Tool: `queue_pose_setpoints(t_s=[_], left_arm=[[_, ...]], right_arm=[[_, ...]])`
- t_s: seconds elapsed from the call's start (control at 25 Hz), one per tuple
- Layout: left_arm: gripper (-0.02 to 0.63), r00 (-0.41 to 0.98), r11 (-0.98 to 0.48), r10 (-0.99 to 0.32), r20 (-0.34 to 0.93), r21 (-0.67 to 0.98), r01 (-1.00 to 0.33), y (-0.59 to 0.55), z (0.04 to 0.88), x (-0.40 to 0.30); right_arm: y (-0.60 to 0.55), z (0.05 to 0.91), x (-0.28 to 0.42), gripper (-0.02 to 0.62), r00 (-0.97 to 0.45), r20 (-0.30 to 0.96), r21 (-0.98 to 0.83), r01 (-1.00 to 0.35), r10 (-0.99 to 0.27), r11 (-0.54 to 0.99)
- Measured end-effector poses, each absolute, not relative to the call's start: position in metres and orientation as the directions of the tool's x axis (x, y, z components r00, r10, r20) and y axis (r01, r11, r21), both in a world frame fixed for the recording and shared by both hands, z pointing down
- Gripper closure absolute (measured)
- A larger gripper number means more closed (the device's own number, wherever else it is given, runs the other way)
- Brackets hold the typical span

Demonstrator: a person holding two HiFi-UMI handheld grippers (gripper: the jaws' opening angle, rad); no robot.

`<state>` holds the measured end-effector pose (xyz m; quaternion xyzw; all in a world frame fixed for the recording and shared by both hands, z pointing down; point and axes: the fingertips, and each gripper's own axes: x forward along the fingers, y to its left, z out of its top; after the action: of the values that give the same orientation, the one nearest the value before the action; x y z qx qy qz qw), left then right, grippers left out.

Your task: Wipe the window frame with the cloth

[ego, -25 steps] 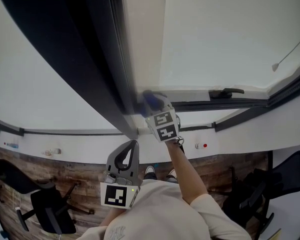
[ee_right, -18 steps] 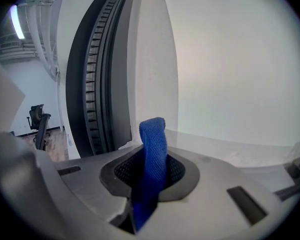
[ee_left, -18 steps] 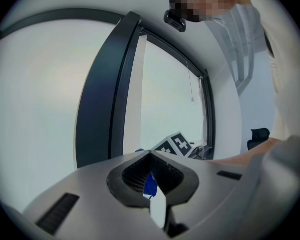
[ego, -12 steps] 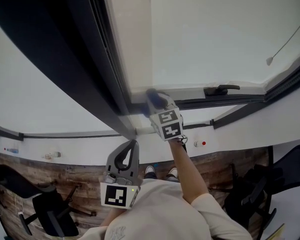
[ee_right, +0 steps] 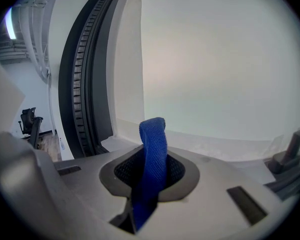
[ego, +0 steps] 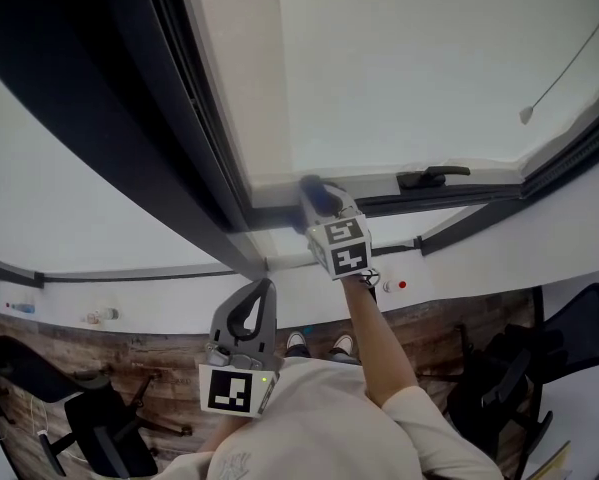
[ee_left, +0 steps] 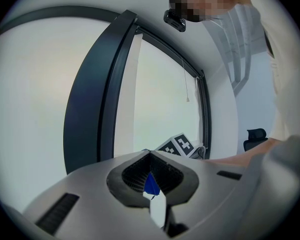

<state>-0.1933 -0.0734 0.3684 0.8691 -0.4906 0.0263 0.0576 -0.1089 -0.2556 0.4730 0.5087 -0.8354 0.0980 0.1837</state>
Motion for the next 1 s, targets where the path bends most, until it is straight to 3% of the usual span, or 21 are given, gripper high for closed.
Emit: queue_pose_setpoints(t_s=[1.0], left_arm=[[0.597,0.516,-0.511,-0.850,0.103,0.073,-0.856,-0.074,0.365,-0.157]], right_arm=[[-0.259,0.471,-0.060,0.526,-0.402,0.395,0.001,-0.899,-0.826,0.438]])
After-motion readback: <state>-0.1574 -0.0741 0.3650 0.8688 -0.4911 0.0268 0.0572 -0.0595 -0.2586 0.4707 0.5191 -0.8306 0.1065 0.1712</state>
